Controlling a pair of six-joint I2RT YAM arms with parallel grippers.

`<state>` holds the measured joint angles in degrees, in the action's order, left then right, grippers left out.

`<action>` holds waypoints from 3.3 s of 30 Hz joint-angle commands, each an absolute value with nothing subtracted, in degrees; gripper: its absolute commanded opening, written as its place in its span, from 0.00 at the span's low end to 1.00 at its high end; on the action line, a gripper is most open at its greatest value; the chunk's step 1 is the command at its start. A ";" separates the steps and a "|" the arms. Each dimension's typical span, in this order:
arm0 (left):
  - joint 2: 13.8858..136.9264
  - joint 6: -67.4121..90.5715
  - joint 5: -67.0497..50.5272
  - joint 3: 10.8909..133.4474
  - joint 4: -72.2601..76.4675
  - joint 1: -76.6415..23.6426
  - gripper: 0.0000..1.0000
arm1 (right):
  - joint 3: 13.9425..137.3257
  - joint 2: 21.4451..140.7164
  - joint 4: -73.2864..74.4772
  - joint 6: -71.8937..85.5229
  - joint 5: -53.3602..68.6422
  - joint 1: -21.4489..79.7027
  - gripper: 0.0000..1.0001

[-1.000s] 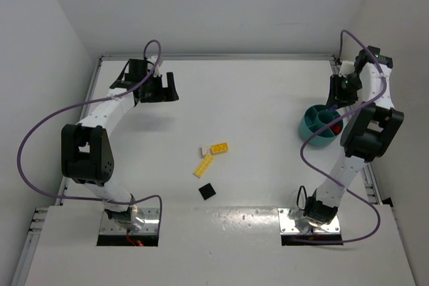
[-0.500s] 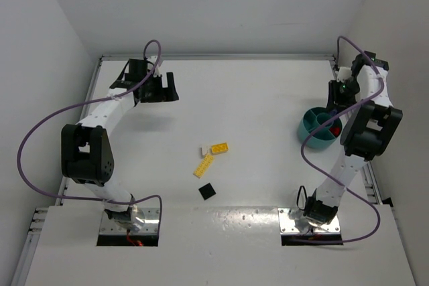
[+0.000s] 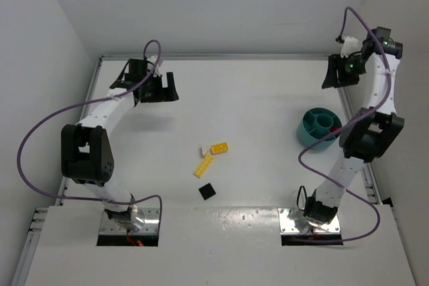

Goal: Sort the legos into containers by color

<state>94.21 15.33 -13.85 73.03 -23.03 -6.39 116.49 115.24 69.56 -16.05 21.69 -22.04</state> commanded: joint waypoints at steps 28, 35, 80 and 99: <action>77.35 12.75 -28.30 65.04 -28.12 11.95 1.00 | 76.64 113.11 27.96 -38.06 17.93 42.36 0.65; 76.29 11.69 -27.25 63.28 -28.65 12.48 1.00 | 78.75 115.93 28.56 -37.44 17.84 42.89 0.62; 88.59 17.05 -28.92 72.25 -17.49 -1.58 1.00 | 62.14 73.39 39.81 -13.72 26.71 -20.29 0.00; 75.36 27.52 -37.03 56.61 5.44 -11.91 1.00 | 51.98 75.59 8.09 33.49 58.17 -22.94 0.00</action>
<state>84.38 24.47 -38.09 58.17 -6.22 -5.17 54.57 74.59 24.56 9.52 47.97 -24.21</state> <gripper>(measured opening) 0.995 0.274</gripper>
